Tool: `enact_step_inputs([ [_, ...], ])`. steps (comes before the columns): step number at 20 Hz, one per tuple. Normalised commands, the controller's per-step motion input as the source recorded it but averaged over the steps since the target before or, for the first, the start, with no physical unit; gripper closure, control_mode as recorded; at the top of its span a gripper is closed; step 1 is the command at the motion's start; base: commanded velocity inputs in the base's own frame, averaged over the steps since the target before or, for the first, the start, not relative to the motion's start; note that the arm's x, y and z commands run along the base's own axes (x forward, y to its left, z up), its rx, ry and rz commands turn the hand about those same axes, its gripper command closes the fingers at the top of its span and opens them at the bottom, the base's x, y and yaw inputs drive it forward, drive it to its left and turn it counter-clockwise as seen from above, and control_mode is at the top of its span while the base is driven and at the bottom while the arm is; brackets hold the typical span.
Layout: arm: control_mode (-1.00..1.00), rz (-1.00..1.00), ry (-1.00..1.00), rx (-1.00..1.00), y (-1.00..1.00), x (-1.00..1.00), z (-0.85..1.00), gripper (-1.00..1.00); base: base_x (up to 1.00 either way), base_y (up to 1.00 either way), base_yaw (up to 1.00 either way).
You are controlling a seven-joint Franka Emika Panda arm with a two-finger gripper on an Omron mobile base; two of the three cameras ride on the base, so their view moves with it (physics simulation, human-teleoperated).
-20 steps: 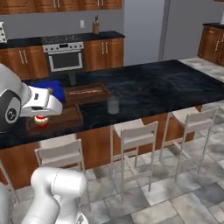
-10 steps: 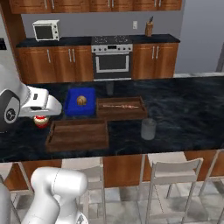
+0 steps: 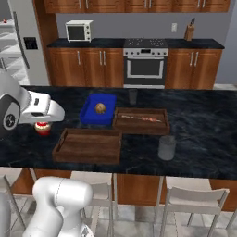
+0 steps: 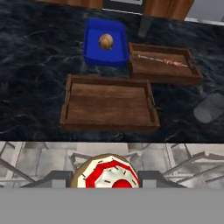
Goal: Take the cupcakes from the fridge and place them on the empty tray on the dining counter.
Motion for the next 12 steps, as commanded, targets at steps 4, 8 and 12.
enact_step_inputs([
  [4,-1.00,0.15,0.18,0.06,0.00,0.89,-0.37,1.00,0.00,0.00,0.00],
  [8,-1.00,0.07,0.22,0.04,0.00,0.94,-0.46,1.00,0.00,0.00,0.00],
  [12,-1.00,0.02,0.17,0.00,0.07,0.90,-0.54,1.00,0.00,0.00,0.00],
])
